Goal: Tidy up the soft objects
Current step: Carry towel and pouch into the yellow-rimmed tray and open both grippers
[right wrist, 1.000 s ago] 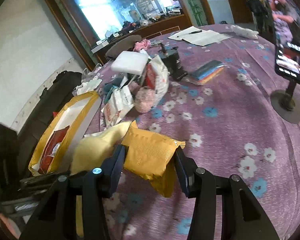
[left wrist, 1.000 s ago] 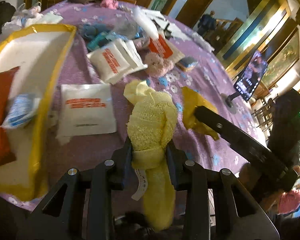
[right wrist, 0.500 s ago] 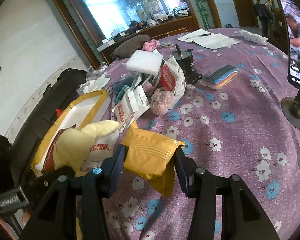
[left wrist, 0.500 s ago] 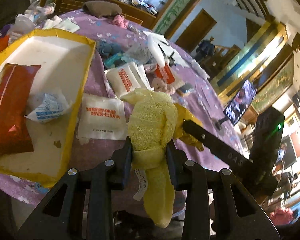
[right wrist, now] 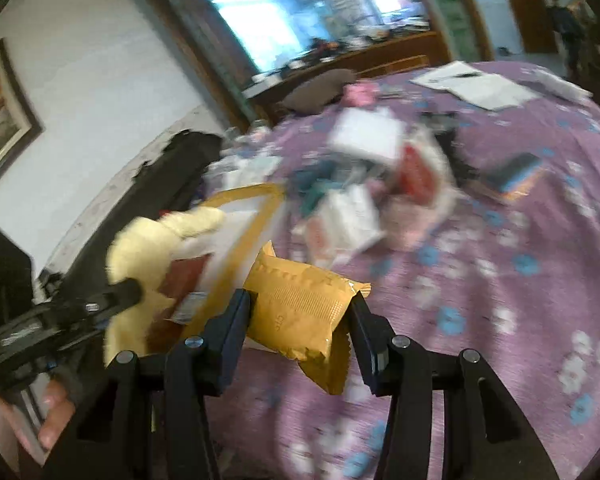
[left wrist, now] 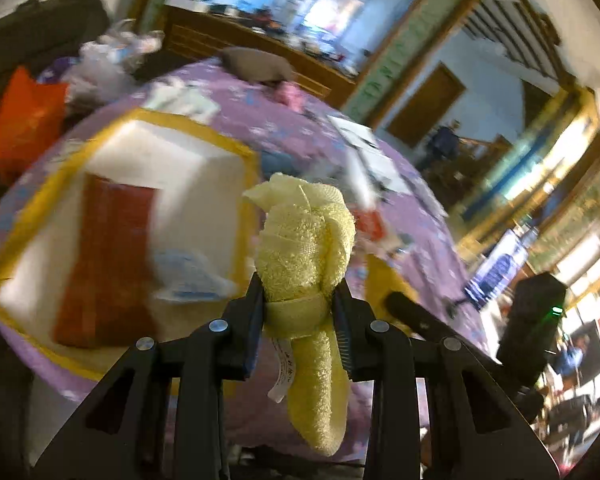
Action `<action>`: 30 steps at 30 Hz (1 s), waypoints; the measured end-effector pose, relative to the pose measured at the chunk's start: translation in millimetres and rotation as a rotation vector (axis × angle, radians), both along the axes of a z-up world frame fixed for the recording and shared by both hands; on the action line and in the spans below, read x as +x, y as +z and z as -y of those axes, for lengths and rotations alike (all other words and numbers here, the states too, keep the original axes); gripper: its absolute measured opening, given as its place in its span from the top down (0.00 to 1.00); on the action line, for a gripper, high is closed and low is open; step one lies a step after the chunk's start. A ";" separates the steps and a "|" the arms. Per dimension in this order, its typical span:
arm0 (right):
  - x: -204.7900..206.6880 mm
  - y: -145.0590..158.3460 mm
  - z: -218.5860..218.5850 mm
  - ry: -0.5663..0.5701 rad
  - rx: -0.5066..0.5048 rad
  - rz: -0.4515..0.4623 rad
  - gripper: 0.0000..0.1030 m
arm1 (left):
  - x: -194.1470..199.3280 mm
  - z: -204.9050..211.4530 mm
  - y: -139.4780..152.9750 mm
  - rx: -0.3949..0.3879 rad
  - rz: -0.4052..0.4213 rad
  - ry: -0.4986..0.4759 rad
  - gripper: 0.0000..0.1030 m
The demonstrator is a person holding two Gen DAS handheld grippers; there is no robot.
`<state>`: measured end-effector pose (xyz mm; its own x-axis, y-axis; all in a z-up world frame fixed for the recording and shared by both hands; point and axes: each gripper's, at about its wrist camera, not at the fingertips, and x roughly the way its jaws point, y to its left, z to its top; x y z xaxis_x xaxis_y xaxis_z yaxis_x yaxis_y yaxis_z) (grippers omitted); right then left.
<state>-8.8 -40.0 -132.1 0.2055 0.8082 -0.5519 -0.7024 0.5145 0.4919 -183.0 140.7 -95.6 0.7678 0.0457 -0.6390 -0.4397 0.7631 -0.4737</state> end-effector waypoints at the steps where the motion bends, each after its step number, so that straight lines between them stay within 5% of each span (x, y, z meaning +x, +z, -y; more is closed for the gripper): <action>1: -3.5 0.9 -9.9 0.031 0.010 -0.011 0.53 | -5.8 -9.1 -1.8 -0.002 -0.005 0.034 0.70; 13: -59.2 12.1 -123.6 0.290 -0.048 0.081 0.53 | -40.1 -65.6 -14.9 0.054 -0.045 0.186 0.70; 20: -61.8 11.5 -154.1 0.291 -0.086 0.152 0.53 | -29.8 -99.5 -24.9 0.060 -0.097 0.217 0.70; 30: -36.8 -10.2 -178.7 0.233 -0.131 0.089 0.48 | 5.7 -124.2 -46.1 0.038 -0.179 0.155 0.68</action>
